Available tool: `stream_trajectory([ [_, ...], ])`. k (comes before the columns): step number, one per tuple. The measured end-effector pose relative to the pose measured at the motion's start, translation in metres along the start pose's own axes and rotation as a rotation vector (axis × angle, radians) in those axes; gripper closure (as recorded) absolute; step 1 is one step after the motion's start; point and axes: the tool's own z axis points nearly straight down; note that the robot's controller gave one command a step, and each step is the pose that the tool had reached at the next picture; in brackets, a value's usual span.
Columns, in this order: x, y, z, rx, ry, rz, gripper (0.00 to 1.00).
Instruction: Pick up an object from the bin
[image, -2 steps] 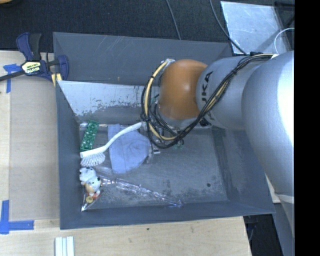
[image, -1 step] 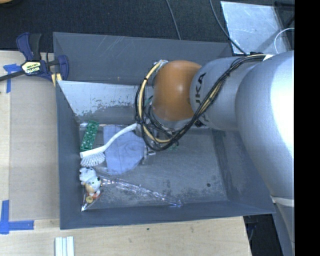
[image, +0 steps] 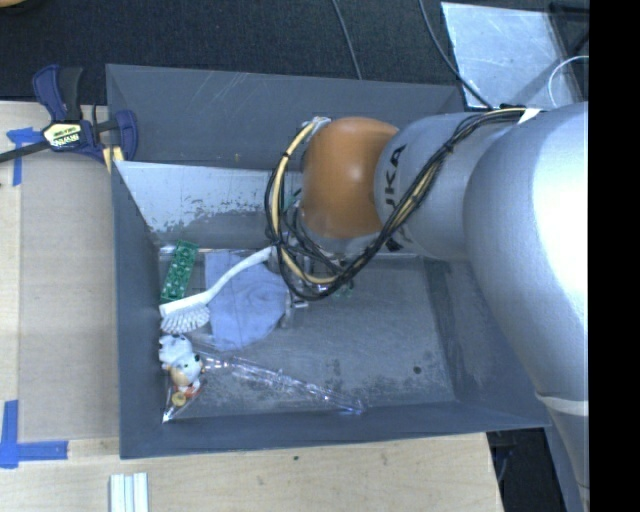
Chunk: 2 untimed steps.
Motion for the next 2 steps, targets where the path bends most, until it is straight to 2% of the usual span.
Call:
stream_trajectory([
  [1, 0.0023, 0.0039, -0.0001, 0.001, 0.0, -0.009, 0.0],
  [2, 0.006, 0.0089, -0.0005, 0.001, -0.001, -0.38, 0.0],
])
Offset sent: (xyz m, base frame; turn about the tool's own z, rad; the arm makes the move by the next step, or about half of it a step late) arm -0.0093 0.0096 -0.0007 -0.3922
